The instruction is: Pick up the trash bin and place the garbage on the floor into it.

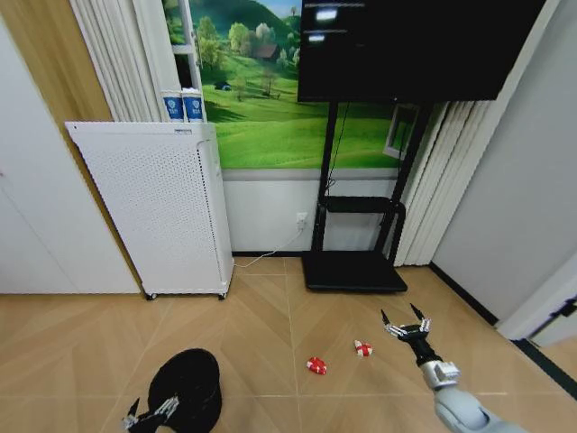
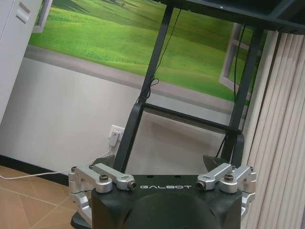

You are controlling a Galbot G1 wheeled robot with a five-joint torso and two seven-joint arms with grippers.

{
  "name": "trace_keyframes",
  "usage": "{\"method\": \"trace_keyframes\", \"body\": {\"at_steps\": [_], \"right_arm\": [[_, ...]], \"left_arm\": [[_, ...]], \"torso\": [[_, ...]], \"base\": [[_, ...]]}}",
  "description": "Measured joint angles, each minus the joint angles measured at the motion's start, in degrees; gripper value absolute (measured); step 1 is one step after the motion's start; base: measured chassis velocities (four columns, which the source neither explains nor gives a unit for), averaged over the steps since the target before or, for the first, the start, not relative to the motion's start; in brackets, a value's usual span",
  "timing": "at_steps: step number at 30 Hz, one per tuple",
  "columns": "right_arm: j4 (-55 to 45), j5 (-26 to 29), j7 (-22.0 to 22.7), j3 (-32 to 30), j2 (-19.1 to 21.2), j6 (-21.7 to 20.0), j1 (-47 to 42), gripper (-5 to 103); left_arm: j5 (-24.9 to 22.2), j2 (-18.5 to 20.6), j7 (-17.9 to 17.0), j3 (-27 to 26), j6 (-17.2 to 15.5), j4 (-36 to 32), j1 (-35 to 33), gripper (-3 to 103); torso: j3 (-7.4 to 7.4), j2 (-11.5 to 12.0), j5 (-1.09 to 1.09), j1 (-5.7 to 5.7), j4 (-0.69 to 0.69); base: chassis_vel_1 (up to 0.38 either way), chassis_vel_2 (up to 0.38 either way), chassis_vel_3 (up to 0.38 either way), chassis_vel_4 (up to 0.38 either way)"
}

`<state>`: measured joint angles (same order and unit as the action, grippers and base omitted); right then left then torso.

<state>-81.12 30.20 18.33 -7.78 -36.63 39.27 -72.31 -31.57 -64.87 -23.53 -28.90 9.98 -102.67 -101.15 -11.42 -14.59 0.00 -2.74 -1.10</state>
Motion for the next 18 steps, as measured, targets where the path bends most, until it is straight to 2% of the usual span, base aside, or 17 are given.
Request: {"method": "trace_keyframes", "body": {"at_steps": [4, 11, 18], "right_arm": [[0.4, -0.1, 0.0, -0.1, -0.3, 0.2, 0.0, 100], [1.0, -0.3, 0.0, -0.2, -0.8, 0.4, 0.0, 100], [1.2, -0.4, 0.0, -0.2, -1.3, 0.6, -0.6, 100]], "left_arm": [[1.5, 0.4, 0.0, -1.4, 0.7, 0.0, -0.6, 100], [1.2, -0.1, 0.1, -2.0, 1.0, 1.0, -2.0, 100], [-0.6, -0.1, 2.7, -2.1, 2.3, 5.4, 0.4, 100]], "torso": [[0.37, 0.4, 0.0, 0.01, 0.02], [0.41, 0.4, 0.0, -0.01, 0.03], [0.3, 0.2, 0.0, -0.09, 0.0]], "base": [[0.0, 0.0, 0.0, 0.0], [0.0, 0.0, 0.0, 0.0], [0.0, 0.0, 0.0, 0.0]]}}
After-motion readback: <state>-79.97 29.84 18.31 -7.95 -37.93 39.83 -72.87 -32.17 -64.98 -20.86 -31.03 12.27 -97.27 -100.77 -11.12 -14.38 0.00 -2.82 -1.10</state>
